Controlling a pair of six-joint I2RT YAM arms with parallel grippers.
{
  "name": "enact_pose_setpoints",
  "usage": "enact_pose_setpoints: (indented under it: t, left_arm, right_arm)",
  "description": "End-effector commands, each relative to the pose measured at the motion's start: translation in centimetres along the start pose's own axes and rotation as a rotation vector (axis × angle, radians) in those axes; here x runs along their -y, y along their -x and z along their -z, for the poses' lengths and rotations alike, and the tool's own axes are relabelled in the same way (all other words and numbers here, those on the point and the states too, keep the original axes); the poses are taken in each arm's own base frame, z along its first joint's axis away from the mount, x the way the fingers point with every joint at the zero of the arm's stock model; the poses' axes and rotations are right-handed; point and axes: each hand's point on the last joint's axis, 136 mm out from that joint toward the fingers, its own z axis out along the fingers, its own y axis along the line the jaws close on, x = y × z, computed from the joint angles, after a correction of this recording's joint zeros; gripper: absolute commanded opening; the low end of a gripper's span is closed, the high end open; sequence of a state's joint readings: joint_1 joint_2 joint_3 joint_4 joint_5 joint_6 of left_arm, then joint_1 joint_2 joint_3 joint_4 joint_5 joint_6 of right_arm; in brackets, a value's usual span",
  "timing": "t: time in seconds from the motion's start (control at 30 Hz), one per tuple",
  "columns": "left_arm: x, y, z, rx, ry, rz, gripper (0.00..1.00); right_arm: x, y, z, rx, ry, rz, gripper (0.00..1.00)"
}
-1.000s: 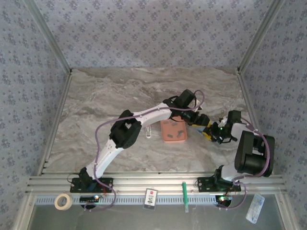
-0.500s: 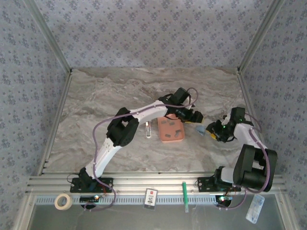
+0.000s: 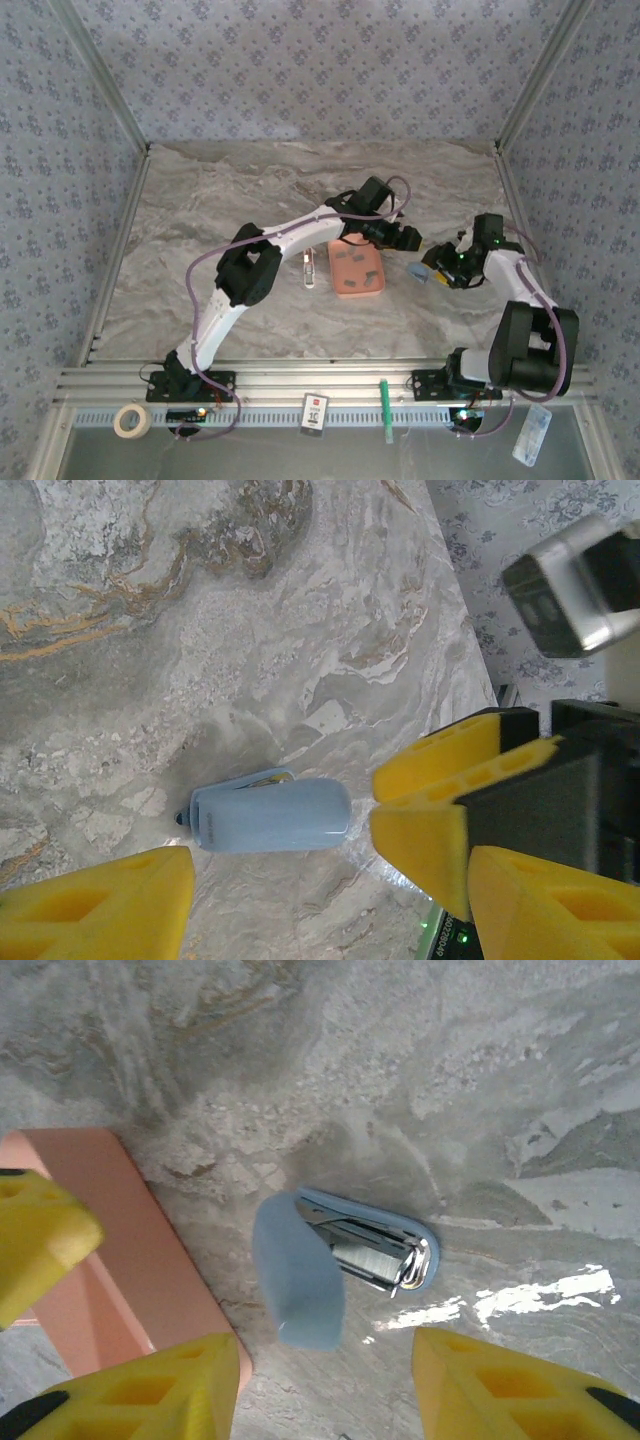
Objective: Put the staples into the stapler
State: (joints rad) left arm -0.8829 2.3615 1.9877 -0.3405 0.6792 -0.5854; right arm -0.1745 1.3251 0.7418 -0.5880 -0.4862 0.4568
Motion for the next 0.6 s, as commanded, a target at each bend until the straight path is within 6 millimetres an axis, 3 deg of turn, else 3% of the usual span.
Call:
enact_pose_setpoints:
  t: [0.0,0.57]
  left_arm:
    - [2.1,0.8,1.6,0.03,-0.026,-0.033,0.73]
    - [2.6,1.0,1.7,0.033,-0.041,-0.034,0.73]
  right_arm:
    - [0.0,0.2,-0.8,-0.018,-0.002,-0.009,0.47]
    - [5.1,-1.3,-3.3,-0.079,-0.183,-0.08,0.3]
